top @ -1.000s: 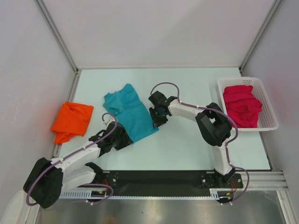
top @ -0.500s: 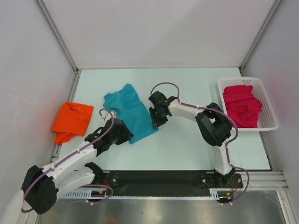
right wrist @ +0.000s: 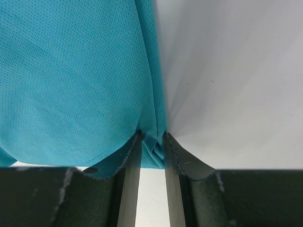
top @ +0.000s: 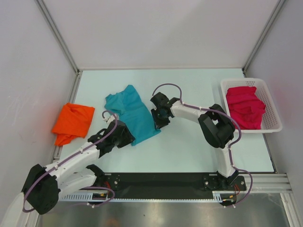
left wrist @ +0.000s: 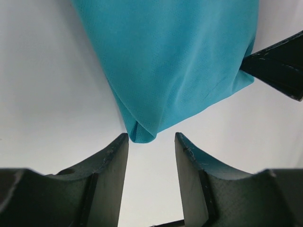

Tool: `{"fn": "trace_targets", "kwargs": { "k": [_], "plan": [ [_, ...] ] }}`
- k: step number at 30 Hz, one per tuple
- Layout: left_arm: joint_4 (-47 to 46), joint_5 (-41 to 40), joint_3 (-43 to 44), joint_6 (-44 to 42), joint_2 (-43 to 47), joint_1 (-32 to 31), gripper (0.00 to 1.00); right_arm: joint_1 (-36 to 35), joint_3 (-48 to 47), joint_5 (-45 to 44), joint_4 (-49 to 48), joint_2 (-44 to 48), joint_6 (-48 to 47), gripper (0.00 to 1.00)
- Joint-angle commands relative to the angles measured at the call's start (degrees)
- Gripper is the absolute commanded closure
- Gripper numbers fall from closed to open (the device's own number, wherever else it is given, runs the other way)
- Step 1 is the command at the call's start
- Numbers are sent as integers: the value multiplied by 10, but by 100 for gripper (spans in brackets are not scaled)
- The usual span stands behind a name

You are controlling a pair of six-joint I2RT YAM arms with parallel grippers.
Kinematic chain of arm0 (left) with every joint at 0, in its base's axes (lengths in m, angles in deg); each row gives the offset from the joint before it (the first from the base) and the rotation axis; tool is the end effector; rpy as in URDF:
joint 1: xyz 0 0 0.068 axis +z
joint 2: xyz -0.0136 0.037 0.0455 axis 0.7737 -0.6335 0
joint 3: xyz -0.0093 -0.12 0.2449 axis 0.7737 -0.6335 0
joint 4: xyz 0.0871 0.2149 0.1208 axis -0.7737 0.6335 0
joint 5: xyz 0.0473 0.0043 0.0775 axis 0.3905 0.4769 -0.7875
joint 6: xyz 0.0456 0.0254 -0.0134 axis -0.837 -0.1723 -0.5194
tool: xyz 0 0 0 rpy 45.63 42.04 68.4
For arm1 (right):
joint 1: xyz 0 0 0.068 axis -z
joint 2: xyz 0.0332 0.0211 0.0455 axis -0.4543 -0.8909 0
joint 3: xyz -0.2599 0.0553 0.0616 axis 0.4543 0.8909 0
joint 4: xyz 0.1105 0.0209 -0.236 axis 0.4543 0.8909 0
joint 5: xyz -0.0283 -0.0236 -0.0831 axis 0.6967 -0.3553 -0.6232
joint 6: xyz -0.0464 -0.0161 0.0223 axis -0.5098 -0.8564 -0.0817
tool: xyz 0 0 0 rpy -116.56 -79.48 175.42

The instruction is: Fold and stack the t-shirts

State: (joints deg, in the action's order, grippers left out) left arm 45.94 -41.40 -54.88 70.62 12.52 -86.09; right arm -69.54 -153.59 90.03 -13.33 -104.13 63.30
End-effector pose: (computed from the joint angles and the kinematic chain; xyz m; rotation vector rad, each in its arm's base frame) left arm 0.1543 -0.1030 0.1873 -0.4959 2.4527 -0.5062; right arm 0.3103 0.2897 0.1617 -0.5442 2.7509 0.4438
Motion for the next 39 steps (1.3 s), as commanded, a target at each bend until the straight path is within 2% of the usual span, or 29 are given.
{"fn": "trace_targets", "kwargs": {
  "k": [1,13,28,29,30,31,33,39],
  "plan": [
    [-18,3,-10,7,-11,-5,50,-3,18,-7,3,-16,5,70],
    [-27,3,-20,-6,-51,-5,50,0,22,-8,1,-21,4,70],
    [-159,35,-63,3,-208,-5,51,10,37,-14,8,-17,-3,72],
    [-164,36,-63,3,-209,-6,53,10,40,-13,8,-16,-4,82],
    [-168,37,-62,2,-213,-6,66,12,40,-7,5,-15,-7,96],
    [-175,38,-61,1,-217,-6,77,12,42,-4,6,-13,-7,100],
    [-176,42,-58,-3,-218,-7,98,12,59,-2,-6,2,-9,100],
    [-138,38,-53,-8,-169,-8,100,16,107,-31,-17,76,3,100]
  ]
}}
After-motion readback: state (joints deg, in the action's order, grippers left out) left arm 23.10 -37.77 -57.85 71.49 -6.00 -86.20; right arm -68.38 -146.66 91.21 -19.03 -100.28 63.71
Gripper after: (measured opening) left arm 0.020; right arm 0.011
